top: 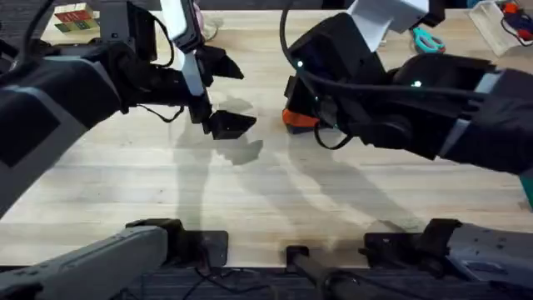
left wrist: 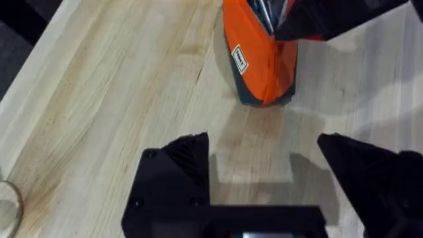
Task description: Unzip the bag, pick up the pens from the table one at a time and place them inside, then zip the bag closed.
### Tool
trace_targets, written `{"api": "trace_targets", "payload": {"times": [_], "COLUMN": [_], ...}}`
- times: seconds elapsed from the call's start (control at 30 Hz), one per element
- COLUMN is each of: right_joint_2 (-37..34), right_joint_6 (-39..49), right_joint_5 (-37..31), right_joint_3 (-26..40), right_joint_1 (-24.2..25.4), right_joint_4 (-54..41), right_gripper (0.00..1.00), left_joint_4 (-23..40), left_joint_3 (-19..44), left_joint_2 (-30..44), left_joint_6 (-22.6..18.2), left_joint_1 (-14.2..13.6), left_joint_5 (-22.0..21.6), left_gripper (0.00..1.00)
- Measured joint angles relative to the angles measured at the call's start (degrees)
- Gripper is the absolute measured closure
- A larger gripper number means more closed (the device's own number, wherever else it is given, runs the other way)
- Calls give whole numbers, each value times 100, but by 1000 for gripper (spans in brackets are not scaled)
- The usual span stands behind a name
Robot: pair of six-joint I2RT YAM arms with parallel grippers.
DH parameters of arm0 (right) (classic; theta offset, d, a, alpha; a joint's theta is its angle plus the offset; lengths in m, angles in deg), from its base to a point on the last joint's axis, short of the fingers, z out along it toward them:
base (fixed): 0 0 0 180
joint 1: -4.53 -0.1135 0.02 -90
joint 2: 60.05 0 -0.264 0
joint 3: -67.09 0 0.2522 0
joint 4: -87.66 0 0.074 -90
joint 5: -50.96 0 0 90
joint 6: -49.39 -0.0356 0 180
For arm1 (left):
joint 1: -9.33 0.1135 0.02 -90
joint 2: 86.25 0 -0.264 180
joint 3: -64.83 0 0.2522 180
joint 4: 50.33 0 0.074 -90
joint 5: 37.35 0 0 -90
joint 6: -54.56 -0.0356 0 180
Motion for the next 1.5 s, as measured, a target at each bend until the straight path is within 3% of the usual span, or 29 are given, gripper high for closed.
{"api": "trace_targets", "payload": {"times": [0.43,0.8,1.1,1.3,1.5], "right_joint_2": [0,-2,0,0,0], "right_joint_6": [0,0,0,0,0], "right_joint_5": [-1,-2,-46,-47,-48], "right_joint_3": [-3,-3,-3,-3,-3], "right_joint_1": [0,0,0,0,0], "right_joint_4": [4,13,17,22,24], "right_gripper": [971,971,971,972,971], "left_joint_4": [-40,-27,-33,-207,-880], "left_joint_3": [0,0,0,0,0], "left_joint_2": [0,2,30,695,1505], "left_joint_6": [0,0,0,2,4], "left_joint_1": [0,-15,-277,-519,-708], "left_joint_5": [44,498,565,778,1274], "left_gripper": [8,7,8,8,6]}}
